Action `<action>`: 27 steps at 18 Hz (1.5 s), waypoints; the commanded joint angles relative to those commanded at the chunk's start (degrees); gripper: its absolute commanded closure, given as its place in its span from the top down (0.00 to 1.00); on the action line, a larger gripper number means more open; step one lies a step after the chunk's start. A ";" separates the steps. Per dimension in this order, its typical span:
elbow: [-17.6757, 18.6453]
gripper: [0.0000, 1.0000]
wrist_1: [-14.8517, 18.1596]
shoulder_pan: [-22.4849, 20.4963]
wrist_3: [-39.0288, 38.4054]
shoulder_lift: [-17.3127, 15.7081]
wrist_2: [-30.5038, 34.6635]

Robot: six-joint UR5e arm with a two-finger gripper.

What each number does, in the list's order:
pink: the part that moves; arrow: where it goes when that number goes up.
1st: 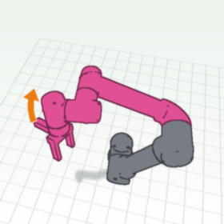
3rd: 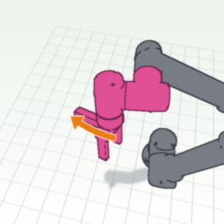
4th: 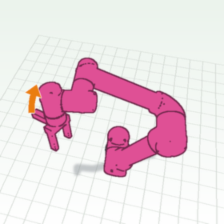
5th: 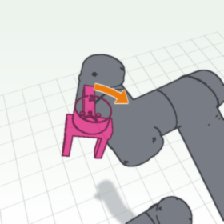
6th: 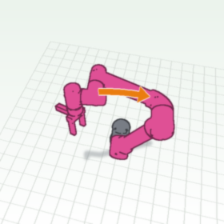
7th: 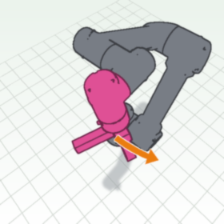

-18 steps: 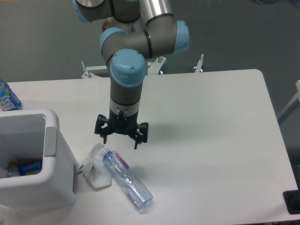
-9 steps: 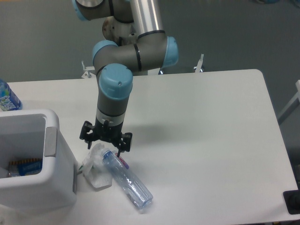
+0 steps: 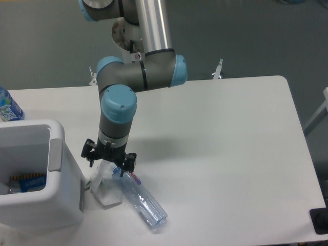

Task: Place the trash in the trash can
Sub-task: 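Lower the gripper onto the plastic bag and close on it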

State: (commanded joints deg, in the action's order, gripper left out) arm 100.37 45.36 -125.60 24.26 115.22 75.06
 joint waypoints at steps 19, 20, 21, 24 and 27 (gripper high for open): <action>0.09 0.00 -2.74 0.53 -3.50 0.89 0.09; -0.26 0.00 -2.82 0.53 -4.82 0.89 0.09; -0.53 0.00 -2.83 0.53 -5.44 0.97 0.09; -1.49 0.00 -2.83 0.53 -6.41 0.89 0.00; -4.21 0.00 -2.83 0.62 -11.49 0.97 -0.17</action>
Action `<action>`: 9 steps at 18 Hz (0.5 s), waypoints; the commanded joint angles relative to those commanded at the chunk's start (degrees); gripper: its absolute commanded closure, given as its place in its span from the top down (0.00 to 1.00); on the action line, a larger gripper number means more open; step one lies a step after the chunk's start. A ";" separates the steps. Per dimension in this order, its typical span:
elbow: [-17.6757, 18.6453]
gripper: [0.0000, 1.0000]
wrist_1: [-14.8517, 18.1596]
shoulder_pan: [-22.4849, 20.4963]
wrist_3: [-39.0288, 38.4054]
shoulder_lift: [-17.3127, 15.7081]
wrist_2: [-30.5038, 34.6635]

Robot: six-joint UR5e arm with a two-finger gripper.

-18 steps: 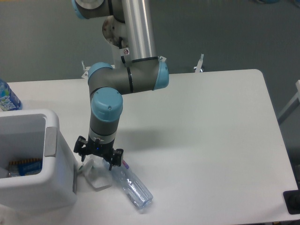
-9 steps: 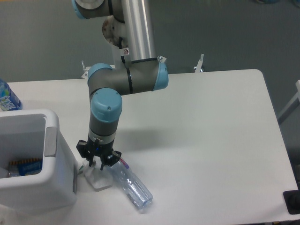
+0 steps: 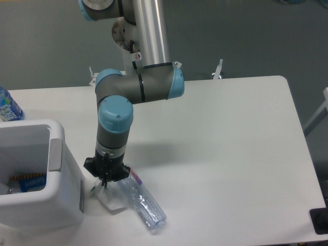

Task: Place the trash in the trash can
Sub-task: 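Lower the gripper onto the plastic bag and close on it, then lift the plastic bag and carry it over the white bin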

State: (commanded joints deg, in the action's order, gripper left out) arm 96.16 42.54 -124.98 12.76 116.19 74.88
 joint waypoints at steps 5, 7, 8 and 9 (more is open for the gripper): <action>-3.61 0.00 -0.09 -0.09 -3.62 -0.35 -0.26; -4.67 0.00 -0.09 -0.09 -4.93 -0.70 -0.26; -5.11 0.00 -0.09 -0.17 -5.38 -0.88 -0.26; -5.46 0.00 -0.09 -0.17 -5.64 -0.88 -0.26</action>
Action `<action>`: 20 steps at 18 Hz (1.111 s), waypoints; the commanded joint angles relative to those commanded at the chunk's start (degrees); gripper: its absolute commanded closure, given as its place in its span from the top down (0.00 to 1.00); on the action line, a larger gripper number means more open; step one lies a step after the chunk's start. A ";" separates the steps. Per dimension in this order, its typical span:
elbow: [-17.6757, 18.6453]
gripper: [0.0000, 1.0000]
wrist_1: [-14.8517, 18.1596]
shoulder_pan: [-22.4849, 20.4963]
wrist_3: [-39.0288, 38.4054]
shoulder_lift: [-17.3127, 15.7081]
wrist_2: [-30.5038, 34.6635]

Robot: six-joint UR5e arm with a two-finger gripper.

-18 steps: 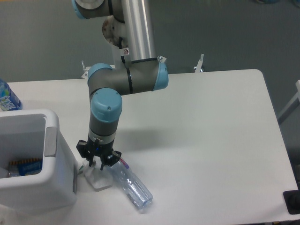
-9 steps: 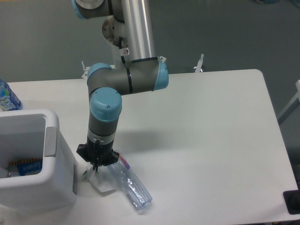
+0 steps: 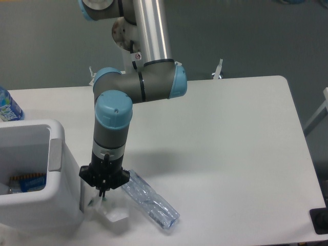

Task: Place the trash in the trash can
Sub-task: 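Lift the plastic bag and carry it over the white bin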

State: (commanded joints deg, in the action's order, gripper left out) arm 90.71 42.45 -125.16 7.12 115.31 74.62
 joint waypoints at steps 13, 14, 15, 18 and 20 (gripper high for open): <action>-19.60 0.00 0.00 -5.54 -15.29 -1.58 -2.64; -19.69 0.00 0.00 -5.54 -16.25 -2.71 -2.98; -19.52 0.00 0.00 -5.54 -17.22 -4.03 -3.68; -18.29 0.00 0.09 -4.93 -19.07 -6.58 -6.15; -17.67 0.00 0.09 -4.14 -19.51 -8.51 -6.59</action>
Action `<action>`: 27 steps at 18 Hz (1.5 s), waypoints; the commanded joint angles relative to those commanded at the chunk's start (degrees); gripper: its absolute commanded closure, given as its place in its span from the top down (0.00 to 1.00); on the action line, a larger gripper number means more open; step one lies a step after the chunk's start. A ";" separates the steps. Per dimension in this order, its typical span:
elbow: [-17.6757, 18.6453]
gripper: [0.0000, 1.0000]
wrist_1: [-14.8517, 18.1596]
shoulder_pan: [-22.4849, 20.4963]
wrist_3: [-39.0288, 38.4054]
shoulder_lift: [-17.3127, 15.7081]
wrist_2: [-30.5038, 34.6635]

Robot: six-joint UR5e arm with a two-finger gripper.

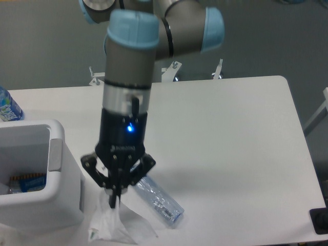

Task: Place the trash in the trash can
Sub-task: 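Lift the plastic bag and carry it over the white bin, then open the gripper to drop the bag into the bin, then move the gripper over the clear water bottle and lower it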

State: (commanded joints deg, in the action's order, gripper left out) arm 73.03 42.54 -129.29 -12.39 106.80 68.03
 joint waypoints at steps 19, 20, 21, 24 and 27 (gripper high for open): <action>11.43 1.00 0.00 11.43 7.64 -6.52 -0.62; 11.52 1.00 0.09 11.34 7.21 -6.60 -0.62; 11.78 1.00 0.09 11.17 6.59 -6.61 -0.62; 12.04 1.00 0.18 8.81 3.96 -7.04 -0.27; 10.64 1.00 0.53 5.20 1.40 -7.22 3.14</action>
State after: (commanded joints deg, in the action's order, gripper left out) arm 83.68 43.06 -124.09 -10.98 99.58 71.17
